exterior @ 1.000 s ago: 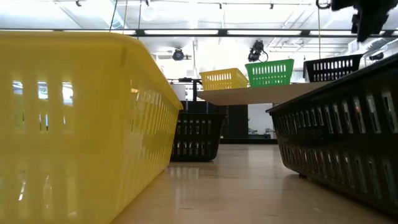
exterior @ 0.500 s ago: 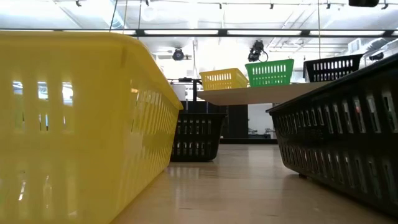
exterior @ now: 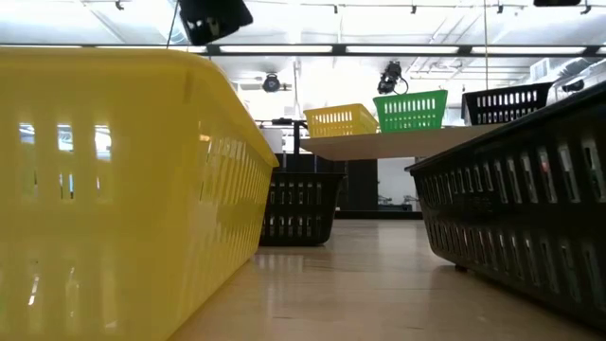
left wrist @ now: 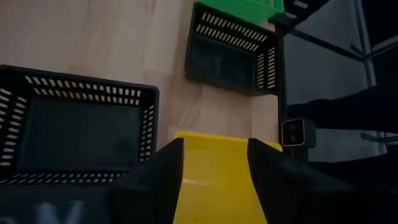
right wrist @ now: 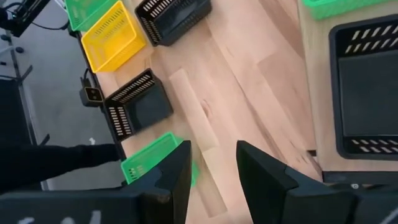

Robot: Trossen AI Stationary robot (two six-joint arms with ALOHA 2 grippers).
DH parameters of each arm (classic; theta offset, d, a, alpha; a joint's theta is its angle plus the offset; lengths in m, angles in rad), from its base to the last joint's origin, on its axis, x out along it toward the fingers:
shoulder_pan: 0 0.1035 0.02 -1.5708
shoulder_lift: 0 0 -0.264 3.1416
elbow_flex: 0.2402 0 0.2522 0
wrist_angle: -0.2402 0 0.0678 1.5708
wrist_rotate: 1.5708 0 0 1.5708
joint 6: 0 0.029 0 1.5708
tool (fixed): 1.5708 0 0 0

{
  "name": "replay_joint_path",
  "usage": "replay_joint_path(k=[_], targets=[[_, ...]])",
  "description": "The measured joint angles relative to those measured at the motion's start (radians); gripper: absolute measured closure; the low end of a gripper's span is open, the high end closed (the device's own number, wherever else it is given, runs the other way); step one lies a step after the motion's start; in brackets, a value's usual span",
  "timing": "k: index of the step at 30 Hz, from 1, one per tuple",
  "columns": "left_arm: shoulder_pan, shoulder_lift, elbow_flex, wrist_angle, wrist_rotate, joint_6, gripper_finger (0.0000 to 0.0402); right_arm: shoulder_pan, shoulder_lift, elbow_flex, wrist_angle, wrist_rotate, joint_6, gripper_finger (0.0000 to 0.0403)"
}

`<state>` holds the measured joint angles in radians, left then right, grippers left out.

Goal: Stack baskets on shelf by color
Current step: Stack the right yellow bin on the yellow bin

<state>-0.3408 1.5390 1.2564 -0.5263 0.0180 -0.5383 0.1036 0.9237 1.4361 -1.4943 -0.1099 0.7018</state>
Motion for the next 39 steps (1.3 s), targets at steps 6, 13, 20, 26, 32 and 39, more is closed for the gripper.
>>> replay_joint_path(k=[6, 13, 20, 26, 32, 39], targets=[[0.002, 0.038, 0.000, 0.022, -0.015, 0.030, 0.0168, 0.036, -0.001, 0.000, -0.002, 0.015, 0.008, 0.0270], [-0.012, 0.102, -0.001, 0.048, 0.060, 0.050, 0.0127, 0.040, -0.001, 0.000, -0.005, 0.015, -0.047, 0.0270], [-0.098, 0.101, -0.001, 0.039, 0.136, -0.004, 0.0123, 0.040, -0.001, 0.000, -0.035, 0.013, -0.107, 0.0270], [-0.175, 0.115, -0.001, 0.034, 0.098, -0.063, 0.0122, 0.040, -0.001, 0.000, -0.035, 0.041, -0.145, 0.0270], [-0.235, 0.118, -0.001, 0.166, 0.079, -0.162, 0.0126, 0.040, -0.001, 0.000, -0.034, 0.068, -0.198, 0.0270], [-0.310, 0.135, -0.001, 0.164, 0.036, -0.175, 0.0131, 0.040, -0.001, 0.000, -0.034, 0.087, -0.216, 0.0270]])
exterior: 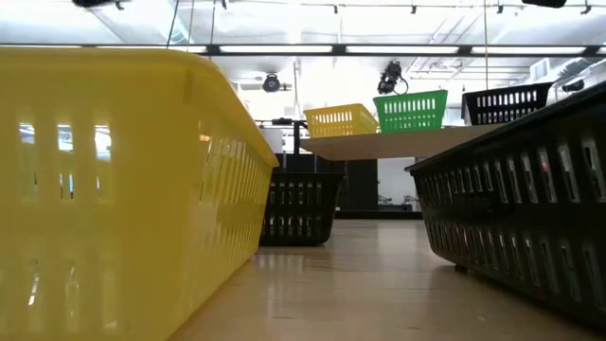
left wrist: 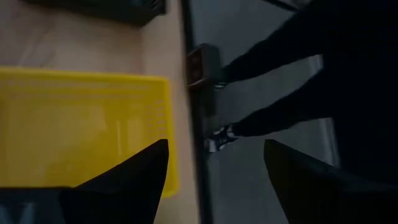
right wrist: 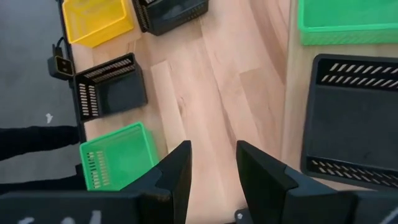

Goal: Stack baskets on shelf by color
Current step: Stack the right yellow bin on the yellow bin

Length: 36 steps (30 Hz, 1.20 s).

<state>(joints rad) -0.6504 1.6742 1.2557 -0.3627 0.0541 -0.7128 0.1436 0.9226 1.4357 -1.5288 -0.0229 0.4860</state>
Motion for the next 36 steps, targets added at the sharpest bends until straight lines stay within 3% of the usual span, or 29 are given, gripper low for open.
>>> replay_joint_path(k=[13, 21, 25, 33, 36], targets=[[-0.034, 0.177, 0.000, 0.097, -0.007, 0.013, 0.0131, 0.000, 0.000, 0.000, -0.018, 0.004, -0.015, 0.0270], [-0.027, 0.270, 0.000, 0.027, 0.007, 0.002, 0.0140, 0.000, 0.000, 0.000, -0.034, 0.002, 0.016, 0.0270], [-0.003, 0.278, 0.001, 0.029, 0.036, -0.024, 0.0196, 0.000, 0.000, 0.000, -0.033, -0.046, 0.013, 0.0270], [0.050, 0.274, 0.081, 0.019, 0.074, -0.019, 0.0380, 0.000, 0.000, 0.000, -0.043, -0.129, 0.037, 0.0270], [0.064, 0.274, 0.127, 0.005, 0.074, -0.004, 0.0387, 0.008, 0.000, 0.000, -0.042, -0.164, 0.055, 0.0271]])
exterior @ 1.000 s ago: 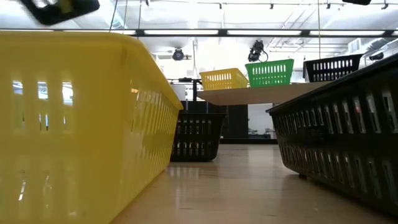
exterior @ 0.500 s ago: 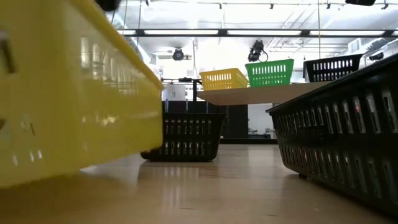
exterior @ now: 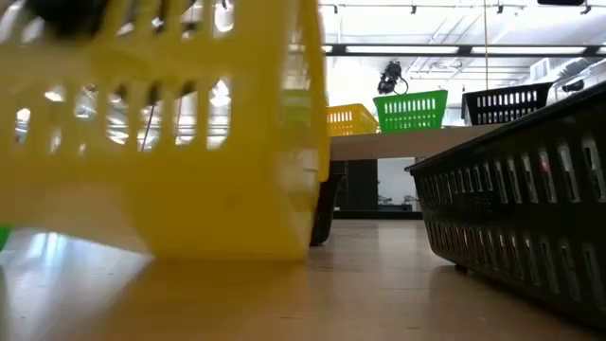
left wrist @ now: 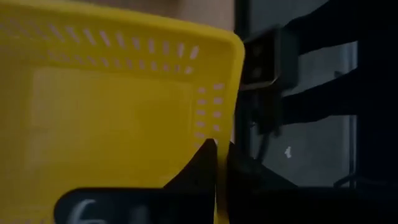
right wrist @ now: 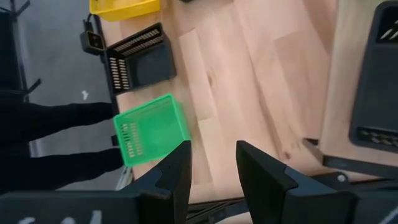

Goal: Stack baskets on shelf by color
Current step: Stack the right yellow bin on the yellow bin

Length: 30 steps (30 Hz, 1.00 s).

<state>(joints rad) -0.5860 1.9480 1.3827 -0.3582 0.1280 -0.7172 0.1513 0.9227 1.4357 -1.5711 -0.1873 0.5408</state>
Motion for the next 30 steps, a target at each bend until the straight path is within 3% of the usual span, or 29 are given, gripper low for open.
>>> replay_joint_path(k=[9, 17, 30], targets=[[0.052, 0.000, 0.213, -0.298, -0.037, 0.157, 0.0393, 0.068, 0.007, -0.072, 0.008, 0.002, 0.066, 0.0275], [0.125, 0.001, 0.461, -0.571, -0.166, 0.331, 0.0392, 0.130, 0.009, -0.183, 0.007, -0.005, 0.093, 0.0275], [0.327, 0.001, 0.788, -0.735, -0.315, 0.564, 0.0392, 0.184, 0.006, -0.250, 0.006, 0.015, 0.083, 0.0275]])
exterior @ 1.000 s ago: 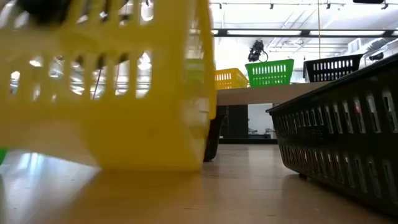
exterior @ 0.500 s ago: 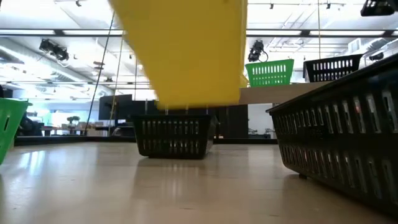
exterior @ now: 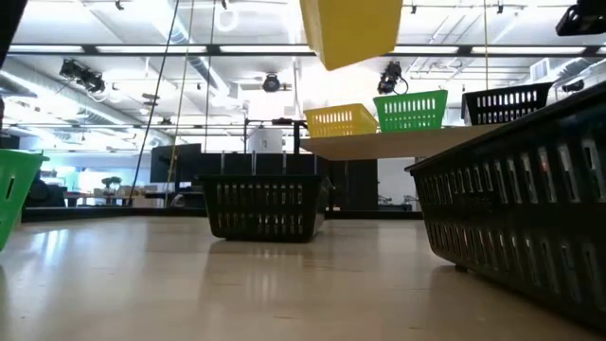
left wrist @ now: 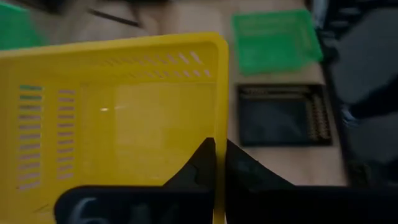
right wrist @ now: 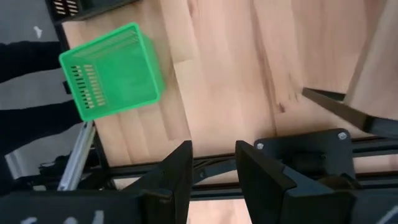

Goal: Stack baskets on shelf by color
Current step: Stack the right yellow bin on the yellow bin

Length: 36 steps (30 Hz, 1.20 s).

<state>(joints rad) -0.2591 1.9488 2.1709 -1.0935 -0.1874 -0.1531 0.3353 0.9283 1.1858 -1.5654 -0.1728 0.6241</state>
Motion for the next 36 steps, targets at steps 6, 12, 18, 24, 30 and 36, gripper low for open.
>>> replay_joint_path(k=[6, 12, 18, 24, 30, 36], targets=[[0.138, -0.001, 0.091, -0.055, -0.050, 0.199, 0.0392, -0.001, -0.007, 0.000, -0.002, 0.073, -0.014, 0.0275], [0.266, 0.000, 0.097, -0.099, -0.029, 0.411, 0.0392, -0.001, -0.016, 0.000, 0.001, 0.082, 0.076, 0.0275], [0.401, 0.000, 0.097, -0.107, -0.015, 0.642, 0.0391, -0.001, -0.016, 0.000, 0.047, 0.075, 0.218, 0.0275], [0.530, 0.010, 0.097, -0.084, 0.109, 0.801, 0.0391, -0.001, -0.012, 0.000, 0.124, 0.091, 0.269, 0.0275], [0.590, 0.037, 0.097, -0.039, 0.175, 0.870, 0.0391, -0.001, -0.006, 0.000, 0.137, 0.121, 0.301, 0.0275], [0.595, 0.089, 0.097, -0.034, 0.194, 0.932, 0.0390, -0.001, 0.002, 0.000, 0.135, 0.120, 0.300, 0.0275]])
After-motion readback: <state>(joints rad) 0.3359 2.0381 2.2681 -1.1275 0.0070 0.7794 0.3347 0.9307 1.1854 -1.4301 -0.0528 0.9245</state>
